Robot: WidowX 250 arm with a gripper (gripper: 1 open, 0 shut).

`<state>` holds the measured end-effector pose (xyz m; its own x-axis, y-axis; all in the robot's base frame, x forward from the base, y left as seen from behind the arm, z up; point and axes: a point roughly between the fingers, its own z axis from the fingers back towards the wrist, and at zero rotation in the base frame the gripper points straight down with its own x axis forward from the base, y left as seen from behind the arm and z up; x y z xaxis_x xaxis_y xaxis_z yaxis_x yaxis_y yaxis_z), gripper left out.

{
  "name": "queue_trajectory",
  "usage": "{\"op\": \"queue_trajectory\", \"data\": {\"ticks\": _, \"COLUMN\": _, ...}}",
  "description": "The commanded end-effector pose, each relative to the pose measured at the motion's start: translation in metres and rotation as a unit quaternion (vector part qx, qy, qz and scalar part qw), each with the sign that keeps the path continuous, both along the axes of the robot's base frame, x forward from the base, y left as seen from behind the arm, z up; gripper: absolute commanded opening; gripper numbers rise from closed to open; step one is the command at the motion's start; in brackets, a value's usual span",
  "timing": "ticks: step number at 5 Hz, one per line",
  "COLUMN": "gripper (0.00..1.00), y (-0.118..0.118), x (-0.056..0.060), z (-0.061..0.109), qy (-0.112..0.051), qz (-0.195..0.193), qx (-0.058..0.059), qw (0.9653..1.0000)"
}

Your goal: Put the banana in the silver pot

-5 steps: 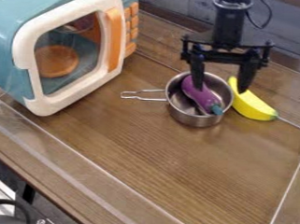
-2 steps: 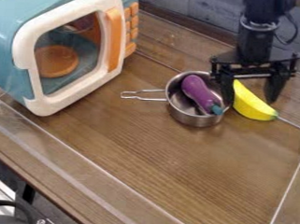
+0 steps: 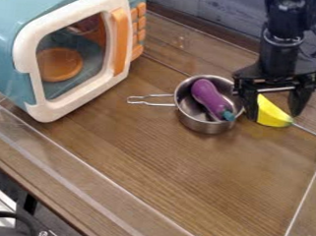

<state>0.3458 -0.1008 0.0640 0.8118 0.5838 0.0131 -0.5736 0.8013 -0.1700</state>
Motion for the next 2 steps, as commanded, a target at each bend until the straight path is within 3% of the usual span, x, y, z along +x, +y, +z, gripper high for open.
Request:
{"op": "queue_trajectory", "data": {"ticks": 1, "gripper": 1.00, "y": -0.0088, "x": 0.0135, "z": 0.0132, "qy": -0.038, "qz": 0.011, "qx": -0.013, "qw": 0.9991}}
{"op": "queue_trajectory", "data": {"ticks": 2, "gripper": 1.00, "y": -0.0106, "x": 0.0185, "z": 0.0091, "qy": -0.046, "qz": 0.027, "qx": -0.022, "qw": 0.9983}}
